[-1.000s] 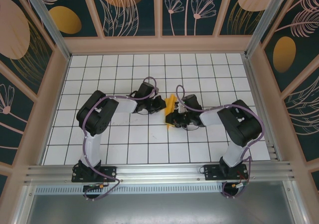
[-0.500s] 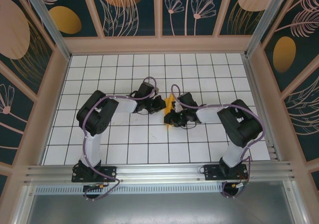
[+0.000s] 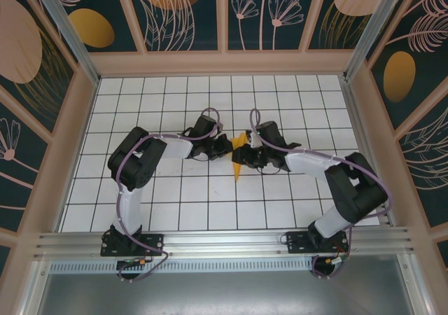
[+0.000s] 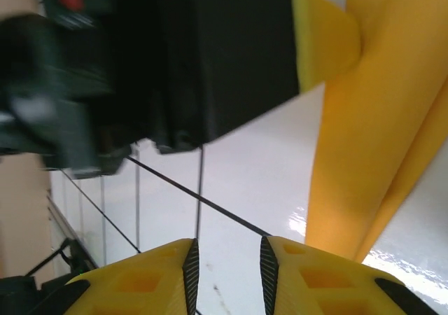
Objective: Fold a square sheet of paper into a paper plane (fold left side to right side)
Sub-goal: Fold the wing for the fifth time at the center of the table.
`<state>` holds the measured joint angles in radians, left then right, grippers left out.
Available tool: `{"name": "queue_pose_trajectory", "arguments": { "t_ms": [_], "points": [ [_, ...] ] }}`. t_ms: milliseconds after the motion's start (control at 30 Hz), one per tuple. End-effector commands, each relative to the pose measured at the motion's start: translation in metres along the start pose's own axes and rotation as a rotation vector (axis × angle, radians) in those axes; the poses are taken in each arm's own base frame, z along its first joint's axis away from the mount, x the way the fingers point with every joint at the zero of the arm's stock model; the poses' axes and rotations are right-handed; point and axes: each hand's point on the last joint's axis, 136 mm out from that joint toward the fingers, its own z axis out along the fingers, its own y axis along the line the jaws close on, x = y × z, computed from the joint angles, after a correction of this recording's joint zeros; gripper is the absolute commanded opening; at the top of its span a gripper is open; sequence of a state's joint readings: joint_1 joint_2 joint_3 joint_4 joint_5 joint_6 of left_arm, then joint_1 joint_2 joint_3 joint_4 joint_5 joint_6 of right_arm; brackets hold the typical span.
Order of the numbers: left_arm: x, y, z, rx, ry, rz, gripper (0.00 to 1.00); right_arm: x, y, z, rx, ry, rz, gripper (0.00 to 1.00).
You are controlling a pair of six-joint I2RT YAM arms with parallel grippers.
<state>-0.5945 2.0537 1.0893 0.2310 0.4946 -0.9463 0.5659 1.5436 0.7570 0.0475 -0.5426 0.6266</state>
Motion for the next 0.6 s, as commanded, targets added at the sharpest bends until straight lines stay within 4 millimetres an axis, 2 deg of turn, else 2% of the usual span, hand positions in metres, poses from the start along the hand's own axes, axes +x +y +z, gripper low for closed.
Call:
{"name": "queue_pose_trajectory", "arguments": {
  "t_ms": [0, 233, 567],
  "points": [
    [-0.001, 0.031, 0.011, -0.088, -0.008, -0.009, 0.07, 0.010, -0.007, -0.007, -0.005, 0.006, 0.008, 0.32],
    [-0.002, 0.032, 0.012, -0.089, -0.007, -0.009, 0.07, 0.025, -0.001, -0.002, -0.099, 0.055, 0.028, 0.29],
    [-0.001, 0.033, 0.012, -0.092, -0.006, -0.010, 0.07, 0.050, -0.008, 0.016, -0.129, 0.143, 0.081, 0.28]
  ]
}}
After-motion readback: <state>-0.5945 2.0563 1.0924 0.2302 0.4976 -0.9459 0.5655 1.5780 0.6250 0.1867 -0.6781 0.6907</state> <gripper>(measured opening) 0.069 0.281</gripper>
